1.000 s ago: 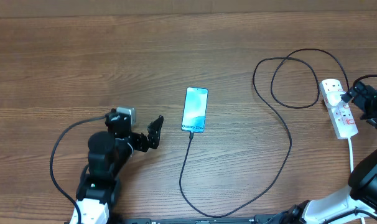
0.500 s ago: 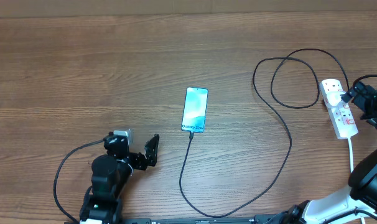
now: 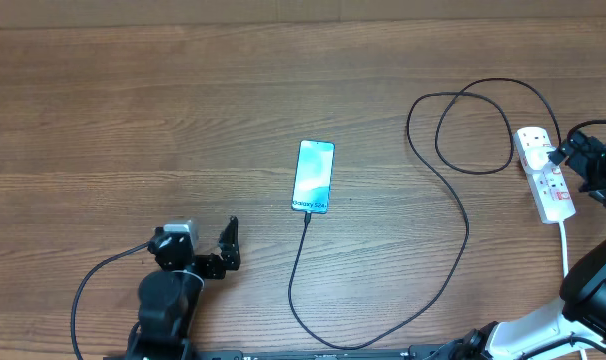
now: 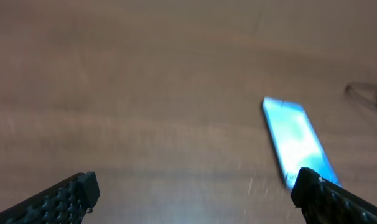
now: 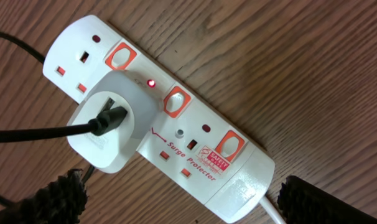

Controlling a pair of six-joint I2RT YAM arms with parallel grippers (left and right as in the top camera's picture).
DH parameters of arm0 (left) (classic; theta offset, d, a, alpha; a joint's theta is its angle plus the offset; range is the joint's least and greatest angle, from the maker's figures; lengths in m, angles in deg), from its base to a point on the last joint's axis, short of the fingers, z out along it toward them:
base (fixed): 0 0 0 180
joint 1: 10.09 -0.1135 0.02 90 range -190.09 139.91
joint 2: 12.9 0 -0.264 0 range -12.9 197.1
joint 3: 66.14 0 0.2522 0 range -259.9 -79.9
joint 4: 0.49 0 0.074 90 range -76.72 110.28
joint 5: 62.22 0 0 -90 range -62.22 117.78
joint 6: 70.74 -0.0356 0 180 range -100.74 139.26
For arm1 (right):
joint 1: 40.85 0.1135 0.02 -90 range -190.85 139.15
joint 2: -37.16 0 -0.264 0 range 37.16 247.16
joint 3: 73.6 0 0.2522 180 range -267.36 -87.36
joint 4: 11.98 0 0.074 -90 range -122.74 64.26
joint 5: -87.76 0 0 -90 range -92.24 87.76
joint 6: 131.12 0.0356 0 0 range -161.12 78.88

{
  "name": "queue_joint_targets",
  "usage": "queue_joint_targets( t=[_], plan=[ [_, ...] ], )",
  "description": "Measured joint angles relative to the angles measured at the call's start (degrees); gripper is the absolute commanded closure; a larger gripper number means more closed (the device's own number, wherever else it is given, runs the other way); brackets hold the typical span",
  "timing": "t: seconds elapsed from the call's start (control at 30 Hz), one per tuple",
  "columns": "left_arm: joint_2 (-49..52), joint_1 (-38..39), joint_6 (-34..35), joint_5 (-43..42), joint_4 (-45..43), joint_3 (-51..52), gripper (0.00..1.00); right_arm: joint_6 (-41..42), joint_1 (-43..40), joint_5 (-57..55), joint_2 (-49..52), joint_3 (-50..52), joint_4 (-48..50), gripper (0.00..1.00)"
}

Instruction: Plug charger to phone and switch on socket

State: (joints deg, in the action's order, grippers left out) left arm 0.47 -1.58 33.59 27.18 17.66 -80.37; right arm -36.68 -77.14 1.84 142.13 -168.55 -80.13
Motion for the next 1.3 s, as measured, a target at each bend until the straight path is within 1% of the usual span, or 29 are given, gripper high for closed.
queue_joint_targets(
  t=[0.13,0.27,0.47,0.67,1.17,1.3],
  plan=[
    [-6.9,0.0,-3.7,0.9,0.0,0.0,0.0,0.0,0.0,0.0,0.0,0.0,0.0,0.0],
    [-11.2,0.0,-7.9,1.4,0.0,0.0,0.0,0.0,0.0,0.0,0.0,0.0,-0.1,0.0],
    [-12.5,-0.6,-13.1,1.7,0.1,0.0,0.0,0.0,0.0,0.0,0.0,0.0,0.0,0.0],
    [-12.5,-1.4,-14.6,1.7,0.1,0.0,0.0,0.0,0.0,0.0,0.0,0.0,-0.1,0.0],
    [-12.5,-1.6,-14.8,1.7,0.1,0.0,0.0,0.0,0.0,0.0,0.0,0.0,-0.1,0.0],
    [-12.5,-3.6,-14.8,1.7,0.1,0.0,0.0,0.0,0.0,0.0,0.0,0.0,0.0,0.0]
  ],
)
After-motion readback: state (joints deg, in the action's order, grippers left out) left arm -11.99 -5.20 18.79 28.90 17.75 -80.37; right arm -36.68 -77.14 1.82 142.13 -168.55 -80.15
